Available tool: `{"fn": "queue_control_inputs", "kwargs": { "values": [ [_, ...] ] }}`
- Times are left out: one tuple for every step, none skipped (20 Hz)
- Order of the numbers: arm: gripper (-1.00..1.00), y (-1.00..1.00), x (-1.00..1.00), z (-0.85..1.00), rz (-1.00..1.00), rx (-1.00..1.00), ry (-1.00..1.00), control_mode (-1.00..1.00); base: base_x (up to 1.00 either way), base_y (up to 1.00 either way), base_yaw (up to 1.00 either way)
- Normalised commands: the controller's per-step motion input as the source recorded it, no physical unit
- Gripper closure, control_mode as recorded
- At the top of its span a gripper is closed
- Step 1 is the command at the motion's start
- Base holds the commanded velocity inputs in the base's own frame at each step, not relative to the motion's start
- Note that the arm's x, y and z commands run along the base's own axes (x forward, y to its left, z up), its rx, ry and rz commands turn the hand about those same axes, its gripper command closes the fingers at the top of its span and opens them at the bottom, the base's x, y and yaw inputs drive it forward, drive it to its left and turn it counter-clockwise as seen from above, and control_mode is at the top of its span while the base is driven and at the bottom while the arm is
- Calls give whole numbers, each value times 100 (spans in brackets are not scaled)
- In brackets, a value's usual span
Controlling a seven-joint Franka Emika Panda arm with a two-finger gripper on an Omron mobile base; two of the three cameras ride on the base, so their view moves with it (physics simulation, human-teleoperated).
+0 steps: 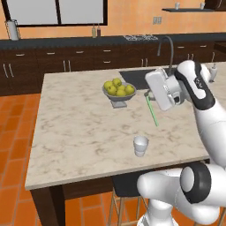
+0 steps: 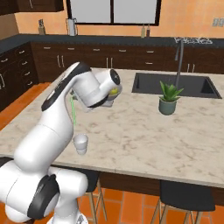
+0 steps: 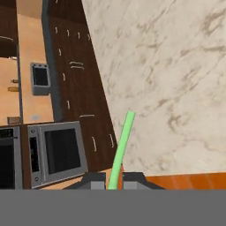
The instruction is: Take a straw from the drawer in front and place it inside the glass cup on the dining counter.
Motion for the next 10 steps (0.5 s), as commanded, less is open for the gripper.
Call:
{"fn": "queue_control_inputs", "kwargs": {
  "values": [
    [100, 0, 4, -17, -2, 15, 1, -100, 0, 0, 0],
    [100, 0, 0, -18, -2, 13, 0, -100, 0, 0, 0],
    [100, 0, 0, -24, -2, 11, 0, -100, 0, 0, 0],
    [100, 0, 0, -24, -1, 13, 0, -100, 0, 0, 0],
    [100, 0, 0, -31, 0, 13, 0, -100, 0, 0, 0],
    [100, 0, 0, -41, 0, 13, 0, -100, 0, 0, 0],
    [100, 0, 0, -47, 0, 12, 0, -100, 0, 0, 0],
    [100, 0, 0, -50, 0, 12, 0, -100, 0, 0, 0],
    [100, 0, 0, -46, 0, 14, 0, -100, 0, 0, 0],
    [100, 0, 9, -44, 0, 15, -2, -100, 0, 0, 0]
  ]
}}
